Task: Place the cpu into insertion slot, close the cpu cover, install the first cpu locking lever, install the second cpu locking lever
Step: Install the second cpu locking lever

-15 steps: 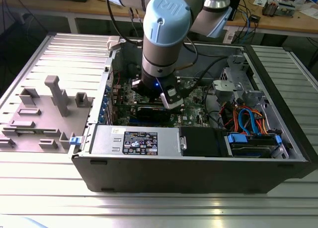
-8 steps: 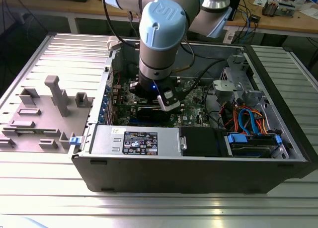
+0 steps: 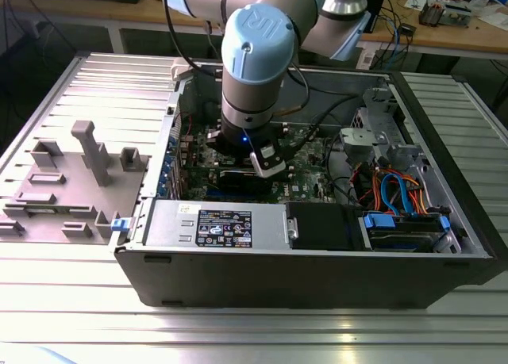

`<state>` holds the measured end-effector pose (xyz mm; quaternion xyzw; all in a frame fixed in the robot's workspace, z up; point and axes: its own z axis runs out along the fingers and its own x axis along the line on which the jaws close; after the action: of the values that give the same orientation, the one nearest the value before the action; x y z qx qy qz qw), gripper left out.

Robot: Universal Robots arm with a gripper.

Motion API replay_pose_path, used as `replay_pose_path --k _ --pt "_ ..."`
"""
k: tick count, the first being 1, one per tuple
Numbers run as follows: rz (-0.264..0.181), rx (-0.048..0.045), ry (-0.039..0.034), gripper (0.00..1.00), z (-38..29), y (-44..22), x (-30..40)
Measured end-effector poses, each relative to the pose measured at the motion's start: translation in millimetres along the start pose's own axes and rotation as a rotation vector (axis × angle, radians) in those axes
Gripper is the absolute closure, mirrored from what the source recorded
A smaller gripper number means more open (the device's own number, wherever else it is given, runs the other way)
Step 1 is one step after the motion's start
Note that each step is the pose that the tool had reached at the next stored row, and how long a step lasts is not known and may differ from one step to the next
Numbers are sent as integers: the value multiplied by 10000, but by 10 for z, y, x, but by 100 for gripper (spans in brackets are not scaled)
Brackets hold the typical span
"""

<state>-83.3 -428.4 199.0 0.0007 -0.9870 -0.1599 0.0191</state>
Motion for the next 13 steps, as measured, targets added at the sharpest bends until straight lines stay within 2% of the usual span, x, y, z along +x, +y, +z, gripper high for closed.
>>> replay_pose_path --k 2,6,7,9,12,13 --pt "0 -47 1 89 18 7 7" --pt "-6 -209 -1 89 68 44 28" --pt "-6 -211 0 89 69 49 31" --pt "-7 -210 1 89 40 59 33" --pt "-5 -210 0 89 -65 94 39" --pt "-5 -209 0 89 -121 112 41"
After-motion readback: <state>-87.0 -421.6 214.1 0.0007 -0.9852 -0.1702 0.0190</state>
